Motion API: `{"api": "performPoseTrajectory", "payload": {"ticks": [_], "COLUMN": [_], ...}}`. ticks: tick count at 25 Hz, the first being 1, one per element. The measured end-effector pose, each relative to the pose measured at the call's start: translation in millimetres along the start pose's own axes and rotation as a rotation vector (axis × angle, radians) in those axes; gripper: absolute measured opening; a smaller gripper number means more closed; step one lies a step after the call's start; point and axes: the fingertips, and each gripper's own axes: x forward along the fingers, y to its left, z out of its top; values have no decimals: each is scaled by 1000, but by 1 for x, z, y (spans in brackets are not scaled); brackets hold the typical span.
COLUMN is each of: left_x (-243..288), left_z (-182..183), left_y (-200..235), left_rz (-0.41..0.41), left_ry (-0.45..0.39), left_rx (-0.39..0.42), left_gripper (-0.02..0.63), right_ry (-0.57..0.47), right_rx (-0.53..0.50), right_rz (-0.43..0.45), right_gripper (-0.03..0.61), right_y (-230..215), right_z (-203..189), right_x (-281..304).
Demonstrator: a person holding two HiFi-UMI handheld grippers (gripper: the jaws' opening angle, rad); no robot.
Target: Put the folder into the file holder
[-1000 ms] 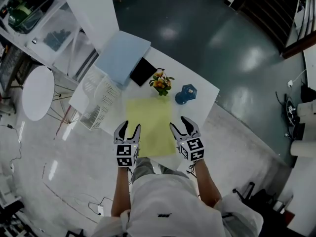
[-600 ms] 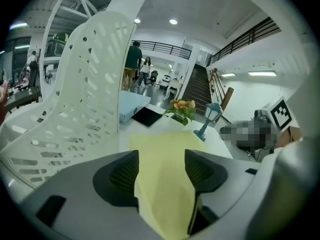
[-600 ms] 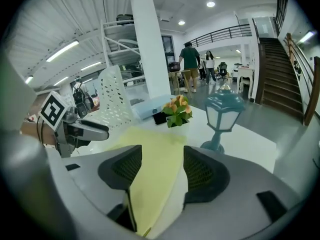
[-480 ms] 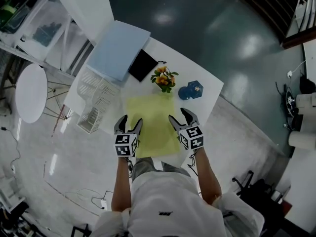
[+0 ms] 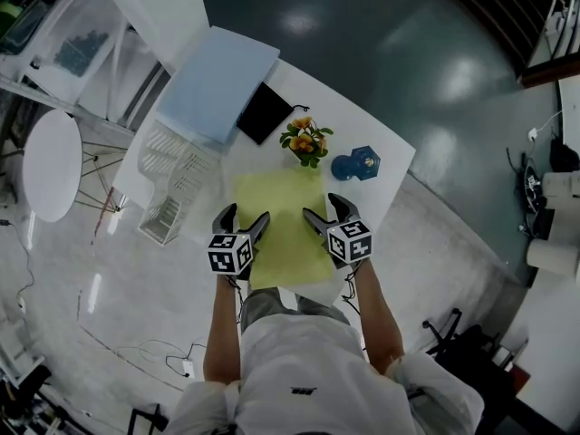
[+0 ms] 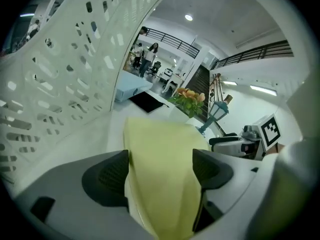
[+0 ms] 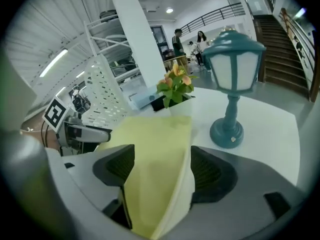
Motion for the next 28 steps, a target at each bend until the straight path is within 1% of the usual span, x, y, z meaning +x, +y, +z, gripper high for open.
{"api": "performPoseTrajectory", "payload": {"ticks": [3,5,8,12,20,28], "left_x": [3,3,0,-11,-45,-78], "left_z": [0,-1,-2,0,14,40], "left_y": [3,2,0,-5,-24,-45], "left_rz": [-1,-3,4,7,25,29], "left_ry": [-2,-1,3,-8,-78,-176], "left_rx": [-6,-1,15,10,28,65], "left_gripper": [399,399,397,394,380,374], "right_ry": [19,19,1,-18,-94,-203], "right_rx": [18,19,30,18,-4,-47], "right_rz": [22,10,2,9,26,40], "right_gripper": [336,336,334,327,307,302], "right_y": [2,2,3,11,28,44], "right_z": [-6,-8,-5,1,18,53], "right_x": [9,12,7,-6,-40,-78]}}
